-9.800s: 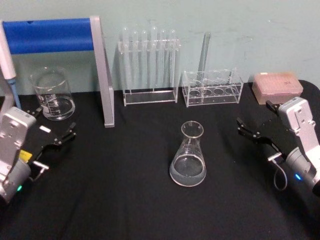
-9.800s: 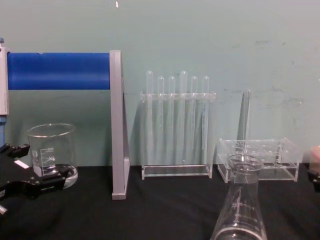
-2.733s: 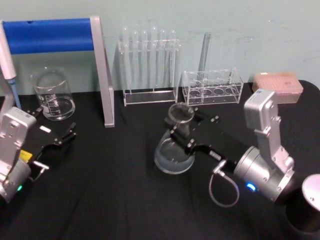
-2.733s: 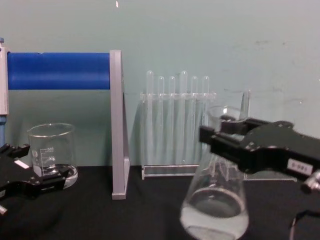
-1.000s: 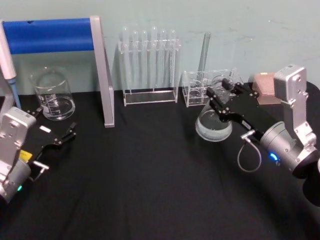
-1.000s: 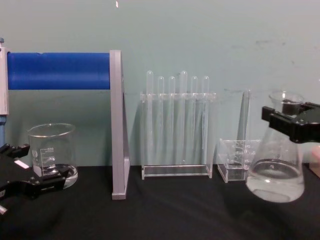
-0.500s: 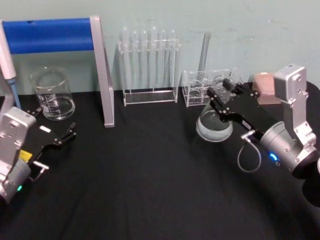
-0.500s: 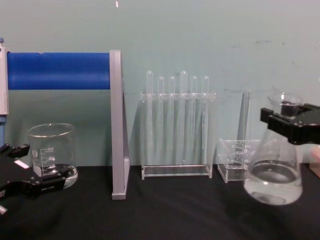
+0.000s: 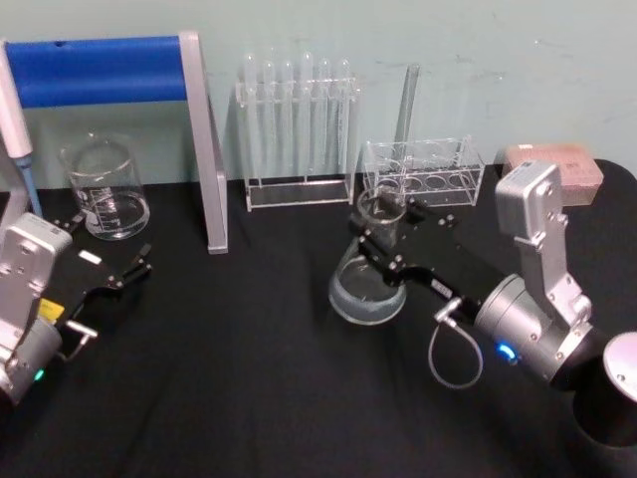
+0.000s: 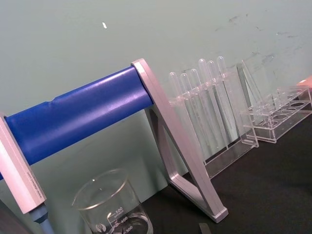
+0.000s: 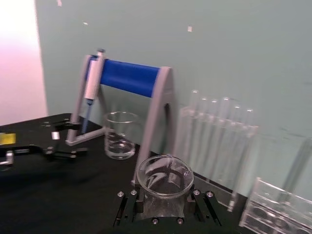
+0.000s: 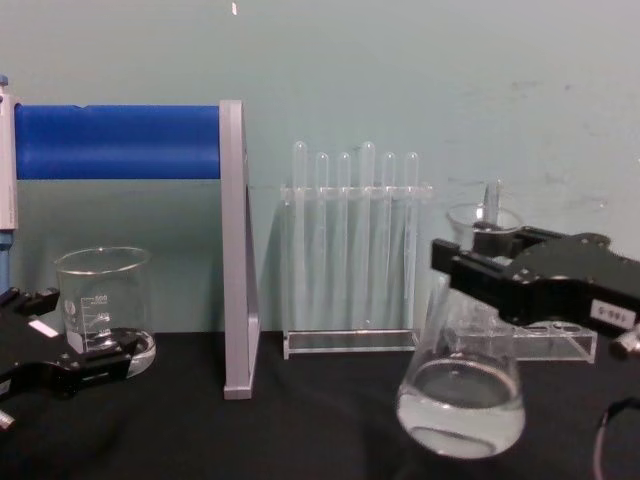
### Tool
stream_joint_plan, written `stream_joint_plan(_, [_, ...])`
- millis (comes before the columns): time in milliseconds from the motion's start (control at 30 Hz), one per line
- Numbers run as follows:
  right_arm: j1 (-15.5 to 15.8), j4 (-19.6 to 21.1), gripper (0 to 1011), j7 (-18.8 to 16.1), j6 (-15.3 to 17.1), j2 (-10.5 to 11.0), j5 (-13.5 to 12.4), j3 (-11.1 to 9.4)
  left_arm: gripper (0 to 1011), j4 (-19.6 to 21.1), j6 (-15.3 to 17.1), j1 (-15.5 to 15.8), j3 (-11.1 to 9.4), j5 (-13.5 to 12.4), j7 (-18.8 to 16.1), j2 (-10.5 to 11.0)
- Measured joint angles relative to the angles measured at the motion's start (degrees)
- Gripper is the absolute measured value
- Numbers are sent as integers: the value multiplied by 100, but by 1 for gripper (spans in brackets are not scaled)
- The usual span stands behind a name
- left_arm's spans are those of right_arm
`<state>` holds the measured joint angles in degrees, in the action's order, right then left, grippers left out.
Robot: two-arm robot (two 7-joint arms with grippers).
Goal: Grasp the erlenmeyer flask with one hand, shake it three times, then place it back.
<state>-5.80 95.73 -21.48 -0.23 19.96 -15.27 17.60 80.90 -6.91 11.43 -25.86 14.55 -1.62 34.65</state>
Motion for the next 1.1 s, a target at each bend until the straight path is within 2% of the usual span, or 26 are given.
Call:
stream_joint_plan(667, [296,517,450,-366,-22,286,-209,554,1001,0,0,0,0,0,0,0])
stream_joint_plan(933, [342,603,450,-422,-48,393,-256,678,1001,0,0,0,0,0,0,0])
stream_joint_plan(1100, [310,560,450,-374,-60,402,-257,676,1001,0,0,0,0,0,0,0])
